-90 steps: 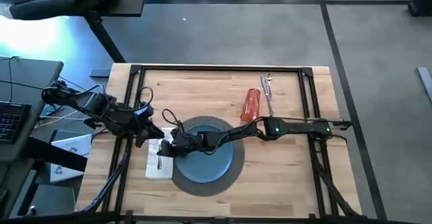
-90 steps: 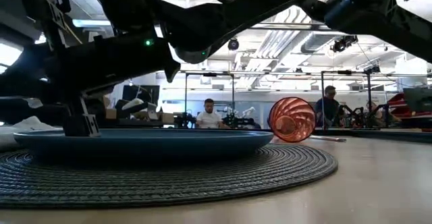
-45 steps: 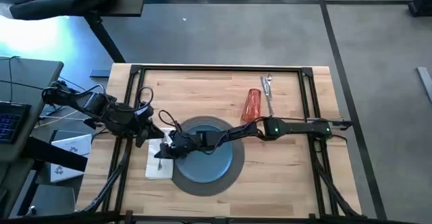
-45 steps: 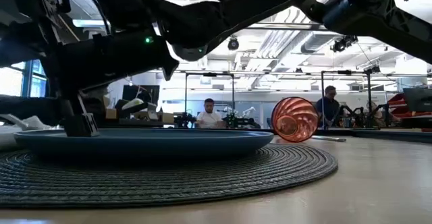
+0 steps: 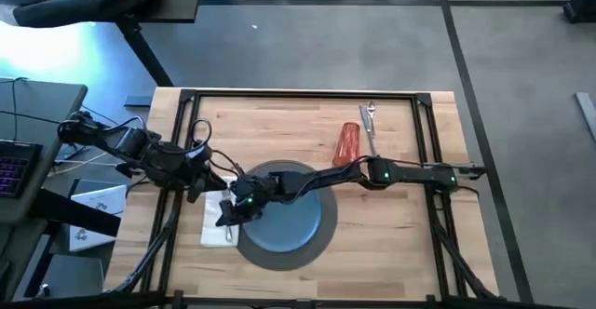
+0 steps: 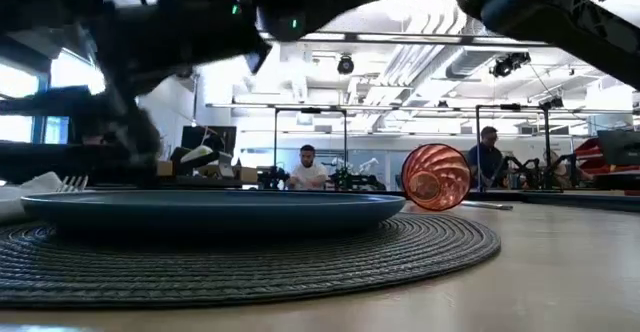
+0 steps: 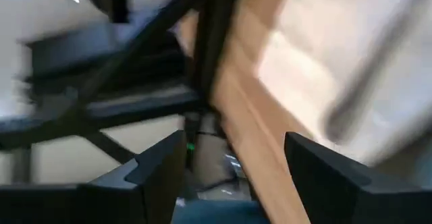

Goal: Set table place
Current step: Put the cup on the table mat

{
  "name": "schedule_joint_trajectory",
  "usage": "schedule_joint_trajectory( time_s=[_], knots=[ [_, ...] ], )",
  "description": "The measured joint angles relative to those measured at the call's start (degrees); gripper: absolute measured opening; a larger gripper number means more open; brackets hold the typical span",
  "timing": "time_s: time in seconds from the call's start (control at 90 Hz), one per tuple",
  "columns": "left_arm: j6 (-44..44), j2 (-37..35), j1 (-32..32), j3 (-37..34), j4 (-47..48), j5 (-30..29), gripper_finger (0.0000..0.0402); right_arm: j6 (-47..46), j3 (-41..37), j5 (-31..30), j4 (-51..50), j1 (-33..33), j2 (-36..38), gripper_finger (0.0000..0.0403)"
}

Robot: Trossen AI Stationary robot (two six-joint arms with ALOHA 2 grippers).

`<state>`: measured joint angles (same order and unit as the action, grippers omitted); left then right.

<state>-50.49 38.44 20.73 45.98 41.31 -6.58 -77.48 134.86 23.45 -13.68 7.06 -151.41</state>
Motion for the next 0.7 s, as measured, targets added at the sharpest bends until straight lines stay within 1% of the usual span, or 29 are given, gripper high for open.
schedule_joint_trajectory(
  time_s=[0.089,0.144,0.178,0.233,0.3,0.367,0.411,0.444,0.5,0.556,0.656,0.7],
  knots=[
    [-0.2,0.0,0.0,0.0,-0.1,-0.1,0.0051,8.7,0.0,-1.5,-16.9,-0.4,5.0,0.0224],
    [-0.4,0.0,0.0,0.0,-0.1,-0.1,0.0051,14.7,0.0,-4.2,-29.2,-0.8,8.9,0.0214],
    [-0.4,0.0,0.0,0.0,-0.2,-0.2,0.0051,18.3,0.0,-6.9,-37.2,-1.1,11.6,0.0208],
    [-0.4,0.0,0.0,0.0,-0.4,-0.3,0.0051,23.8,0.0,-13.4,-50.1,-1.5,16.0,0.0198],
    [-0.4,0.0,0.0,0.0,-0.5,-1.0,0.0051,28.6,0.0,-23.4,-64.0,-1.8,21.1,0.0188],
    [-0.4,0.0,0.0,0.0,-0.6,-2.1,0.0051,31.1,0.0,-33.9,-74.8,-1.9,26.0,0.0181],
    [-0.5,0.1,0.0,0.0,-0.6,-3.1,0.0051,32.3,-0.4,-39.1,-77.0,-2.2,29.2,0.0180],
    [-0.5,0.1,0.0,0.0,-0.7,-3.9,0.0051,34.8,-2.1,-40.9,-75.9,-2.7,32.3,0.0179],
    [-0.5,0.2,0.0,0.0,-0.9,-5.3,0.0051,39.2,-5.4,-40.7,-74.9,-3.7,36.9,0.0181],
    [-0.5,0.4,0.0,0.0,-1.1,-6.9,0.0051,42.3,-8.8,-40.1,-75.9,-5.3,40.7,0.0187],
    [-1.6,0.7,-0.1,-0.1,-1.2,-8.9,0.0051,49.6,-19.6,-38.9,-75.3,-7.7,47.1,0.0208],
    [-2.1,0.9,-0.1,-0.1,-1.1,-10.0,0.0051,53.8,-24.2,-36.4,-72.4,-8.6,49.5,0.0222]
  ],
)
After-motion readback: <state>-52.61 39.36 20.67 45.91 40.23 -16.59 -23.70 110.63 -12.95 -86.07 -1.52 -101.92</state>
